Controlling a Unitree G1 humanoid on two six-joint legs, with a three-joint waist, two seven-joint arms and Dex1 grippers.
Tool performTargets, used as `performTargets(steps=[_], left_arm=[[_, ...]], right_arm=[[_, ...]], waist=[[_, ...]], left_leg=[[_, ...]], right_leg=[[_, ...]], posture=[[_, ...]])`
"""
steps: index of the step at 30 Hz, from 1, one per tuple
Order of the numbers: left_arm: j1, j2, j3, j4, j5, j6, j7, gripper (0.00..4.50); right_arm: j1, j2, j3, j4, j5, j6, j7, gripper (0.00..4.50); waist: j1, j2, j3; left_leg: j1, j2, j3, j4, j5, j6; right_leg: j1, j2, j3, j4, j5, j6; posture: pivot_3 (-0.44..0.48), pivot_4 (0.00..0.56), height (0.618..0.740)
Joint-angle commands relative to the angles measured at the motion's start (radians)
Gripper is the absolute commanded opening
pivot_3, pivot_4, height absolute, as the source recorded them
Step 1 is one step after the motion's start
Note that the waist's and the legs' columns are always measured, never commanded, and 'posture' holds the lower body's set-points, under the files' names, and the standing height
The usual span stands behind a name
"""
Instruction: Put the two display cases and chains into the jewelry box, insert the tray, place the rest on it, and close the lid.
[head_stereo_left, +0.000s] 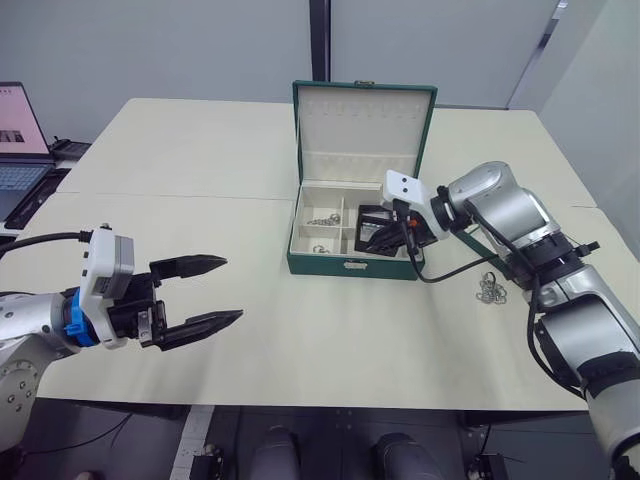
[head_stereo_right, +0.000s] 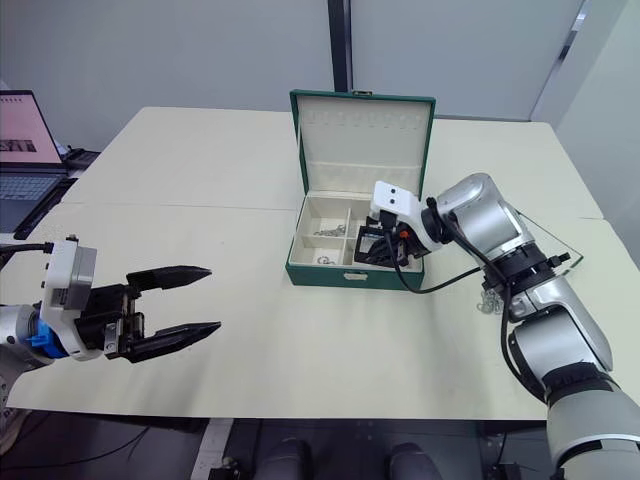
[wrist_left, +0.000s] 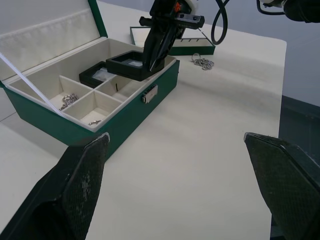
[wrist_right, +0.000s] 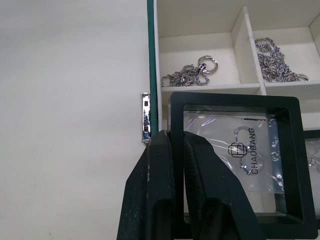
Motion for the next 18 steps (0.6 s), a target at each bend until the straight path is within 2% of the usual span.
performTargets(steps=[1, 3, 5, 6, 18], left_arm=[[0.005, 0.012, 0.042, -0.030, -0.017, -0.001, 0.007, 4.50], [0.007, 0.013, 0.044, -0.032, -0.018, 0.000, 0.007, 4.50], [0.008, 0.013, 0.044, -0.032, -0.019, 0.000, 0.008, 4.50], [0.008, 0.013, 0.045, -0.032, -0.019, 0.000, 0.008, 4.50], [0.010, 0.014, 0.041, -0.031, -0.020, -0.005, 0.006, 4.50]], right_arm=[[-0.025, 0.000, -0.018, -0.007, -0.009, -0.018, 0.009, 0.03], [-0.024, 0.001, -0.019, -0.005, -0.011, -0.020, 0.011, 0.03], [-0.024, 0.003, -0.021, 0.001, -0.017, -0.027, 0.000, 0.77], [-0.024, 0.004, -0.022, 0.003, -0.018, -0.032, -0.004, 0.96], [-0.037, 0.012, -0.033, 0.033, -0.037, -0.061, -0.008, 0.96]], waist=[[0.000, 0.000, 0.000], [0.000, 0.000, 0.000], [0.000, 0.000, 0.000], [0.000, 0.000, 0.000], [-0.001, 0.000, 0.000]], left_leg=[[0.000, 0.000, 0.000, 0.000, 0.000, 0.000], [0.000, 0.000, 0.000, 0.000, 0.000, 0.000], [0.000, 0.000, 0.000, 0.000, 0.000, 0.000], [0.000, 0.000, 0.000, 0.000, 0.000, 0.000], [0.000, 0.000, 0.000, 0.000, 0.000, 0.000]], right_leg=[[0.000, 0.000, 0.000, 0.000, 0.000, 0.000], [0.000, 0.000, 0.000, 0.000, 0.000, 0.000], [0.000, 0.000, 0.000, 0.000, 0.000, 0.000], [0.000, 0.000, 0.000, 0.000, 0.000, 0.000], [0.000, 0.000, 0.000, 0.000, 0.000, 0.000]], posture=[[0.000, 0.150, 0.740], [0.000, 0.150, 0.740], [0.000, 0.150, 0.740], [0.000, 0.150, 0.740], [0.000, 0.150, 0.740]])
